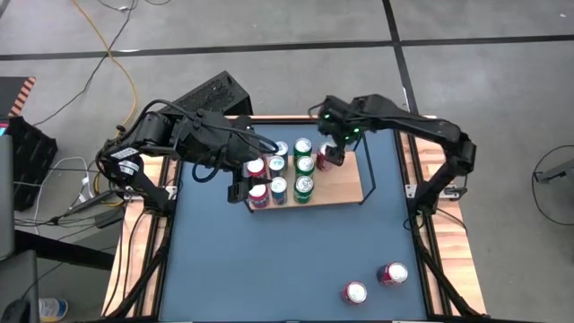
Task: Place canned beverage on shelf
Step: Put the red soda can on the shelf aligned with other red soda can
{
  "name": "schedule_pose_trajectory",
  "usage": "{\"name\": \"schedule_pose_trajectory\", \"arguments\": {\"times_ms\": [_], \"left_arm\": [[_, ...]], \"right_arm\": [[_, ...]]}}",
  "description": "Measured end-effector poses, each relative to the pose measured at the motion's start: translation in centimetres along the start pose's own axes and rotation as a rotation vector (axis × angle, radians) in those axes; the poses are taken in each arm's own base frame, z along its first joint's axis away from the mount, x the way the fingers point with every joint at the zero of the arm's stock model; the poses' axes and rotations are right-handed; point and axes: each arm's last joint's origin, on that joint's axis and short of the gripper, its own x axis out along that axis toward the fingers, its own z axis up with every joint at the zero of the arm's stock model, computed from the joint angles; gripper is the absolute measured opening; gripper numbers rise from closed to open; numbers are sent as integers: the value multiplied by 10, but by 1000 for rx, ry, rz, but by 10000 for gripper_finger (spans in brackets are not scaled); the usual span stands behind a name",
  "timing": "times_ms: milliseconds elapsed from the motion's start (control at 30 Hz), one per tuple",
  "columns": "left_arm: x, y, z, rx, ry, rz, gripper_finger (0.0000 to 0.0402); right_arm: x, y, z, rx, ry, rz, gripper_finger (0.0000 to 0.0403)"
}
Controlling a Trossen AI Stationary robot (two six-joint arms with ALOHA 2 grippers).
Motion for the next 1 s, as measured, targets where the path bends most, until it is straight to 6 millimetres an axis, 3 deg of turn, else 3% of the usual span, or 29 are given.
{"name": "schedule_pose_trajectory", "arguments": {"times_ms": [133, 300, 467, 633, 733, 1000], "left_arm": [[13, -1, 1, 60, 1, 59, 329], [64, -10, -2, 114, 12, 51, 329], [114, -24, -8, 148, -20, -18, 329], [161, -47, -17, 185, -29, -68, 329], [189, -63, -15, 139, -122, -85, 329], [254, -117, -28, 164, -327, -194, 329]], "right_arm": [[-46, -1, -16, -10, -35, 1, 345], [-110, 4, -52, 47, -133, 12, 345], [-157, 5, -94, 159, -287, 52, 344], [-185, -1, -127, 281, -411, -7, 344], [-195, -4, -142, 357, -465, -15, 344], [-211, -7, -169, 414, -536, 30, 344]]}}
